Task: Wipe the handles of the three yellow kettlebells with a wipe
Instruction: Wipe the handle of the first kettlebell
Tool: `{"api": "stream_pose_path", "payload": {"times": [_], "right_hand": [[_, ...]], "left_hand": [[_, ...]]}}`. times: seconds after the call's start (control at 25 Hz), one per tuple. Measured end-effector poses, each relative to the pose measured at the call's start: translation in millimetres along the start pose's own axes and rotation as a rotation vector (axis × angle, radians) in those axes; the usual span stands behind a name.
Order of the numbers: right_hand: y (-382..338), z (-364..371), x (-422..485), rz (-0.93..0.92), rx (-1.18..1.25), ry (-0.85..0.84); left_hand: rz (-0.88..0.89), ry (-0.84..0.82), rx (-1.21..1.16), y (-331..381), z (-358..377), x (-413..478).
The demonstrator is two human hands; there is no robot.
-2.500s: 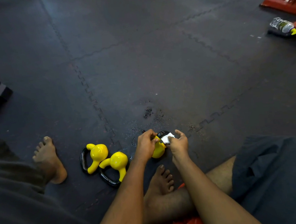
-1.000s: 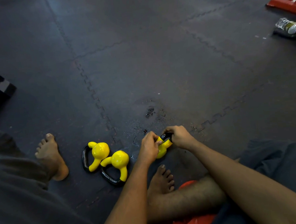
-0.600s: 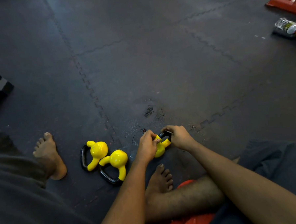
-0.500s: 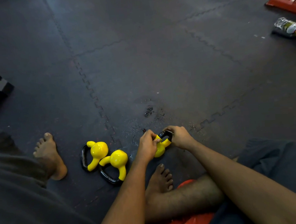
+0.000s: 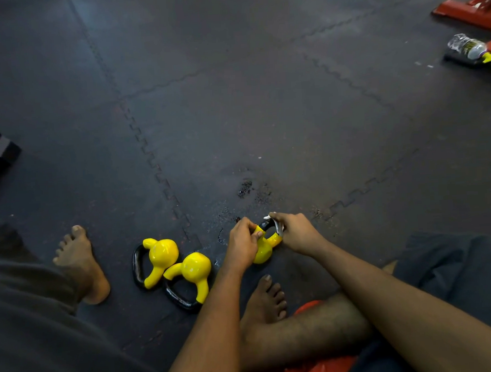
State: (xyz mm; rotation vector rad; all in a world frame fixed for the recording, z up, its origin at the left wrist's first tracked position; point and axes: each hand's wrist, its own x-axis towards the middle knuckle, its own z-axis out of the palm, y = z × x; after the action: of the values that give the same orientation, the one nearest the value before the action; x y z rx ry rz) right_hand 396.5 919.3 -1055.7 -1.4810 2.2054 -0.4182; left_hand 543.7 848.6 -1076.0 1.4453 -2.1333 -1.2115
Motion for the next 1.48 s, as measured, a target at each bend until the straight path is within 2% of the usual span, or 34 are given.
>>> {"api": "stream_pose_path", "payload": {"times": [0.2, 0.4, 0.72, 1.12, 1.28, 1.4, 1.48], "right_hand": [[-0.7, 0.4, -0.6, 0.032, -0.028, -0.025], [-4.4, -0.5, -6.2, -0.039, -0.005, 0.045], [-8.8, -2.7, -9.5, -0.022, 0.050, 0.084], [-9.3, -1.7, -8.5, 0.051, -0.031, 0.062], [-9.5, -0.5, -11.0, 0.043, 0.047, 0.094], [-7.1, 0.8, -6.8, 0.079, -0.006, 0.045], [-8.2, 1.8, -7.2, 0.061, 0.022, 0.083]], "left_hand": [[0.003, -0.003, 0.010, 0.8, -1.6, -0.5], [-0.007, 0.002, -0.009, 1.7, -1.9, 1.1], [-0.011, -0.004, -0.028, 0.4, -2.3, 1.0], [0.010, -0.002, -0.013, 0.5, -3.4, -0.4], [0.007, 0.005, -0.002, 0.7, -4.0, 1.0], [0.005, 0.002, 0.000, 1.1, -3.9, 1.3], [0.004, -0.007, 0.012, 1.8, -3.4, -0.4]]}}
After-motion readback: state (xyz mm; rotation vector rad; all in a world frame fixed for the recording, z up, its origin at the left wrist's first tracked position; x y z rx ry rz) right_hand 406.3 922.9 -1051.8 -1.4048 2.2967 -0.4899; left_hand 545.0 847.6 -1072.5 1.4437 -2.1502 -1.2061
